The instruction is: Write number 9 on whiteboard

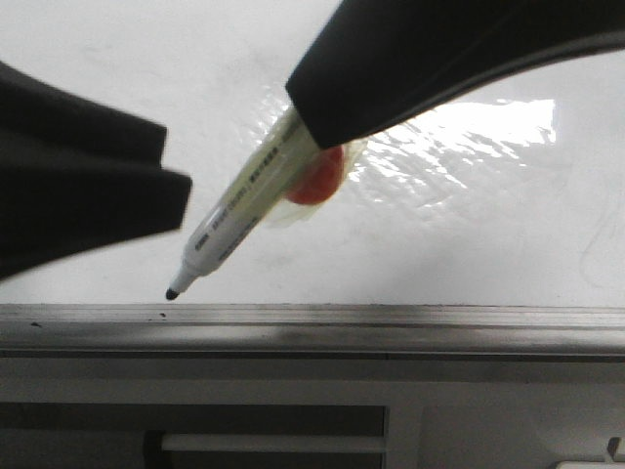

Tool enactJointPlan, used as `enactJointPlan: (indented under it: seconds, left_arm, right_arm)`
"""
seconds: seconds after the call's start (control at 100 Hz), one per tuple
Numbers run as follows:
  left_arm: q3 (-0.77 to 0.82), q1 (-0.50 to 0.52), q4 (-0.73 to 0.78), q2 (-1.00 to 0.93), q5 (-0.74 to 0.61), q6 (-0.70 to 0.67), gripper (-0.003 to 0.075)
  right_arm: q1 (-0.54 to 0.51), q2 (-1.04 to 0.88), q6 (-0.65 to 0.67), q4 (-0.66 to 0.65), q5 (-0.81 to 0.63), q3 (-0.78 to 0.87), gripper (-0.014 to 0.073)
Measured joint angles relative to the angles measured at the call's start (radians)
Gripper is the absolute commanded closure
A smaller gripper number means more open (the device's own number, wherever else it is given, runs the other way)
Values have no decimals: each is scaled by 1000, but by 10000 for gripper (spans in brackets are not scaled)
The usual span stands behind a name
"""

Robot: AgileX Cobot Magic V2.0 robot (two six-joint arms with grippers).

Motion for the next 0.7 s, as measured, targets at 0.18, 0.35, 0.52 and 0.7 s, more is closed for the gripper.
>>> enactJointPlan:
  seconds: [0.18, 0.35, 0.52, 0.7]
  left_arm:
    - [0, 0, -101, -168, 27, 0, 449]
    - [0, 0, -116, -248, 136, -1, 450]
    - [2, 0, -120, -255, 165, -1, 450]
    - [2, 0, -120, -255, 168, -1, 450]
  right_arm:
    - [-75, -62, 0, 0, 0, 0, 644]
    - [-177, -85, 18, 0, 11, -19, 644]
    - [-250, -69, 34, 0, 33, -84, 644]
    - [-289, -20, 46, 0, 43, -138, 644]
